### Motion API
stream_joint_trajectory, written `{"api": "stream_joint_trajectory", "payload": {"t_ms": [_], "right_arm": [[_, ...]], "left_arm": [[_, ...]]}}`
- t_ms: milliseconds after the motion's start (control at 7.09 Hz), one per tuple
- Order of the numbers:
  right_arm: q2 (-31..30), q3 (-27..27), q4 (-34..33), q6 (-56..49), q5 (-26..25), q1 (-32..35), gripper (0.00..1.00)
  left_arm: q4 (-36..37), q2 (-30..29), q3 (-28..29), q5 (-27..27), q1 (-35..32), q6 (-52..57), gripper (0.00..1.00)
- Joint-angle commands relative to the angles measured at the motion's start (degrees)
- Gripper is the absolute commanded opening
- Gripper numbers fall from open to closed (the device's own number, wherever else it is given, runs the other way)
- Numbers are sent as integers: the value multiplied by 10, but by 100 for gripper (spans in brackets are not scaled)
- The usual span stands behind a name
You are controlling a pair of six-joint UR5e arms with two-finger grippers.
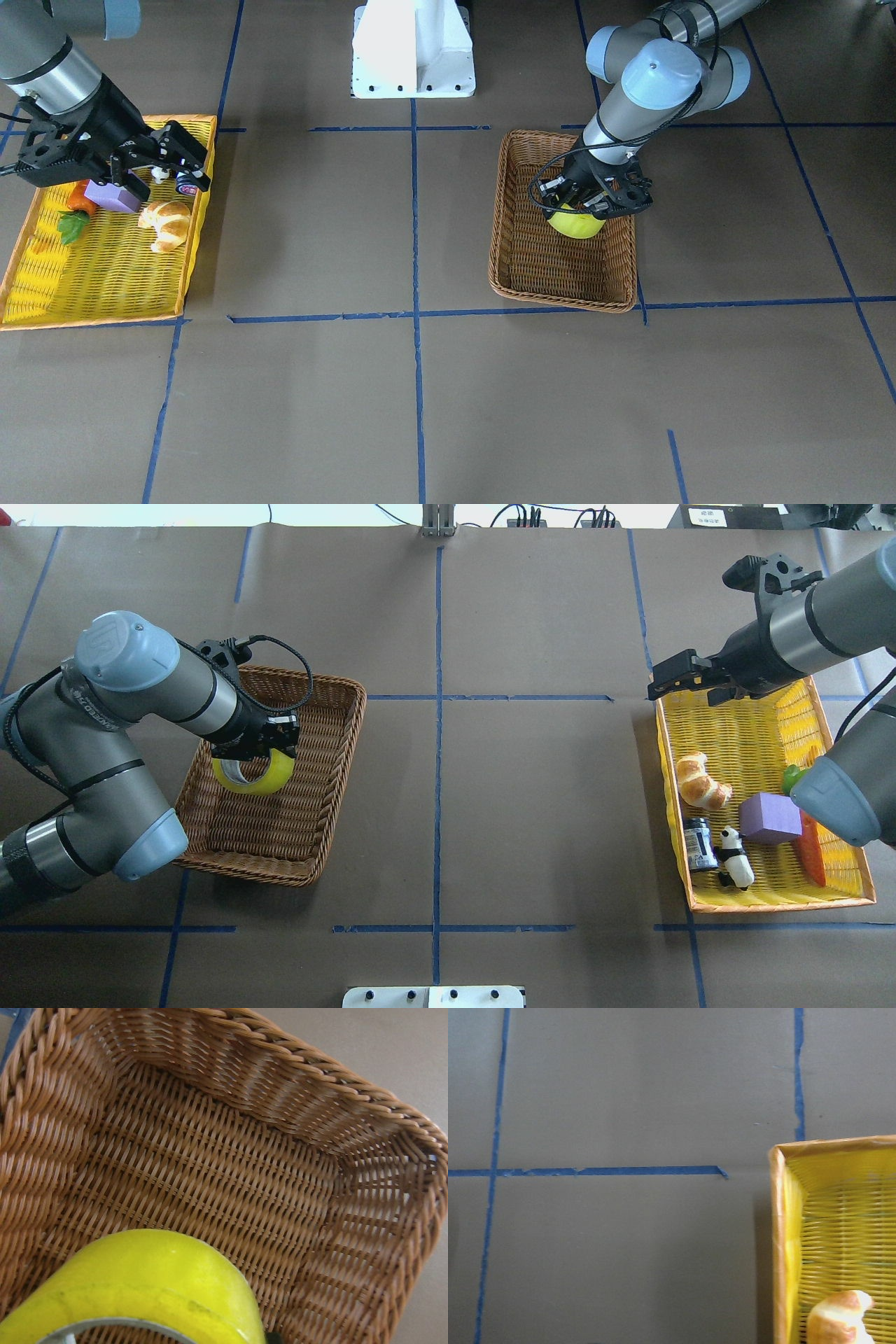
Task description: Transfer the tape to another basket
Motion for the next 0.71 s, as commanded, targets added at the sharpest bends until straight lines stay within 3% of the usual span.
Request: {"api": "stream_joint_trajectory", "payload": {"t_ms": [0,282,564], "right_arm": [[-52,-1,-7,-108,3,33,100],[-107,-19,-8,-256,19,94,100],[-123,-85,-7,-399,52,167,100]], "left_arm": [[3,4,-10,62,17,15,100],[97,3,-49,60,15,92,100],[191,4,-117,44,6,147,100]]}}
